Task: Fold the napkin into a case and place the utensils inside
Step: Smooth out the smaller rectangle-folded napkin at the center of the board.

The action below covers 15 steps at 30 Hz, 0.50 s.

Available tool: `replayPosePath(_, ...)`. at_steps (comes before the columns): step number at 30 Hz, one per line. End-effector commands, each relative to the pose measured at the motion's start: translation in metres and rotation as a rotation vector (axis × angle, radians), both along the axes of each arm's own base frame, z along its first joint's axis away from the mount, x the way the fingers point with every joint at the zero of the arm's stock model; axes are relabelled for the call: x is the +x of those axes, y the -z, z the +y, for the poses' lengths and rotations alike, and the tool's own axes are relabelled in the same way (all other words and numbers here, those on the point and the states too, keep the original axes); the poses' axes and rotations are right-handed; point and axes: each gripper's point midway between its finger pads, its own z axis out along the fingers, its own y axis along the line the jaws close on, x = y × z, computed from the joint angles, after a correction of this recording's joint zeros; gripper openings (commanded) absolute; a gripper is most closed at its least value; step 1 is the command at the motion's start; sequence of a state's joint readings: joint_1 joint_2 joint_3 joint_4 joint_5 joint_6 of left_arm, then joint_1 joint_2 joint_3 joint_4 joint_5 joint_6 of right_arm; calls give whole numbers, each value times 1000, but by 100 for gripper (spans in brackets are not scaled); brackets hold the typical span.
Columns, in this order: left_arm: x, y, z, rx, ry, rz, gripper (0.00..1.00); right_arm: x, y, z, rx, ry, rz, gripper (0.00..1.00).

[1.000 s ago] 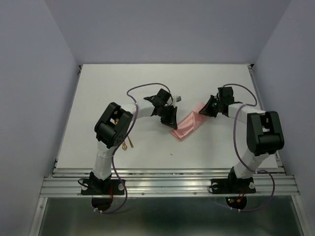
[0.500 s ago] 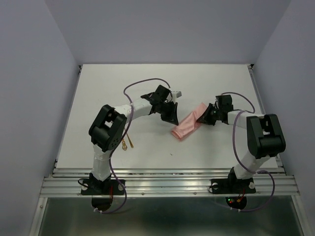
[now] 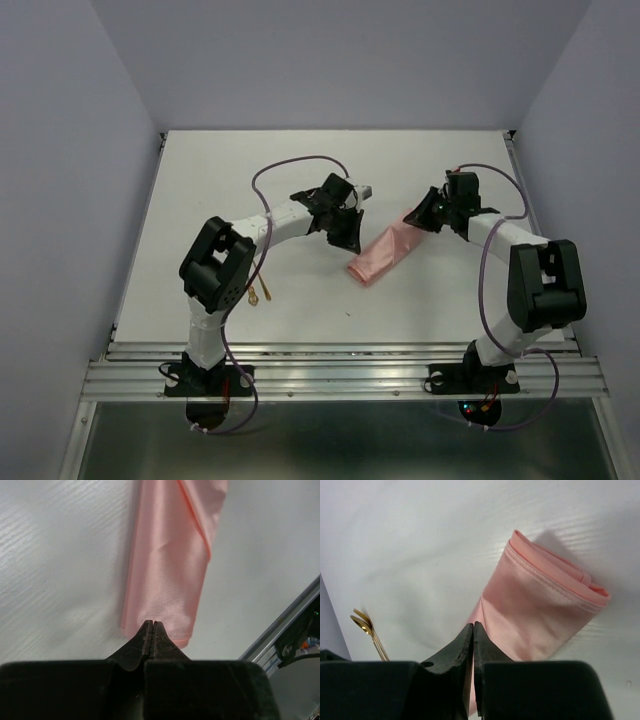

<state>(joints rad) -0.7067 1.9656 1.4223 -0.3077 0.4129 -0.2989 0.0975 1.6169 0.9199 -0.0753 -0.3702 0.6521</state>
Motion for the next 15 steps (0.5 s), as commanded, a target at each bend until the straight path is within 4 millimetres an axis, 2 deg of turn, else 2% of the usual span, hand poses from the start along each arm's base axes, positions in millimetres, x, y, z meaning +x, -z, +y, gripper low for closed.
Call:
replayPosePath(1,-6,-59,-20,-72,53,-113,0,32,-12,-11,-21,58,-50,8)
replayPosePath(2,-13,-56,-25,-70,68,-103,0,38,-13,-12,-26,67,-56,8)
replayPosePath(4,-27,-43,-27,-63,95,-59,0,44,0,-14,-40,76,-33,8)
replayPosePath(5,-40,-32,-29,-55,122,-24,0,48,8,-20,-51,92,-18,7)
replayPosePath(8,-52,-12,-27,-22,141,12,0,50,20,-25,-75,114,5,7)
replayPosePath(9,-56,1,-23,-1,143,29,0,49,29,-29,-98,131,21,7)
replayPosePath(13,-54,28,-11,69,136,31,0,44,47,-35,-131,150,59,8)
replayPosePath(15,-50,40,-6,99,132,36,0,42,51,-36,-130,155,69,7)
